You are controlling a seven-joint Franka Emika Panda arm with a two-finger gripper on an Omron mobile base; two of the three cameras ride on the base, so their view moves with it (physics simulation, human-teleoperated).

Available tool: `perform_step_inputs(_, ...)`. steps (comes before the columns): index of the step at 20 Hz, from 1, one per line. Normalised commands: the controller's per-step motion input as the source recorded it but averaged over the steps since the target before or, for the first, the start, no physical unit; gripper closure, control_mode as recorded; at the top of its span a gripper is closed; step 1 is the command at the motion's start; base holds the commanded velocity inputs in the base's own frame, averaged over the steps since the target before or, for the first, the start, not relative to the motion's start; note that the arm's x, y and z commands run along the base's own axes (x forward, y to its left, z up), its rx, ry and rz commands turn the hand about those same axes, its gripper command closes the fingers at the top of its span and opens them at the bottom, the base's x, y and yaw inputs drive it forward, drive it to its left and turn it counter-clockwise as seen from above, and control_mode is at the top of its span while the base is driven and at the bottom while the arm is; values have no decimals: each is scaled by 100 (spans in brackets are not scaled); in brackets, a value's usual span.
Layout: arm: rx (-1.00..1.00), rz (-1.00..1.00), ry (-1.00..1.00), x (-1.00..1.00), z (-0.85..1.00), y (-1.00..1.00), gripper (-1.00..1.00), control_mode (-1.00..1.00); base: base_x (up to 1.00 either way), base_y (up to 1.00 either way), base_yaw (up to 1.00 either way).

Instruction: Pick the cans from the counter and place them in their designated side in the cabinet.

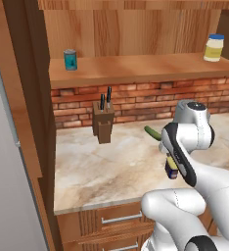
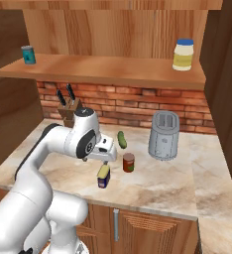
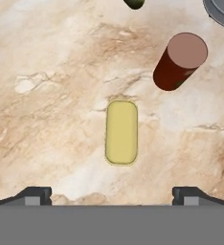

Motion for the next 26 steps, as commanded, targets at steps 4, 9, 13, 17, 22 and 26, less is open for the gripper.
perform_step_inputs(4, 0, 0, 2, 0, -17, 0, -100, -100, 0, 0, 0)
perform_step_inputs(9, 0, 0, 1, 3, -14, -1, -100, -100, 0, 0, 0)
perform_step_inputs(13, 0, 0, 2, 2, -14, -4, -100, -100, 0, 0, 0)
perform_step_inputs(17, 0, 0, 2, 3, -14, -4, -100, -100, 0, 0, 0)
perform_step_inputs(22, 0, 0, 2, 9, -11, -4, -100, -100, 0, 0, 0)
perform_step_inputs(26, 0, 0, 2, 11, -9, -5, -100, -100, 0, 0, 0)
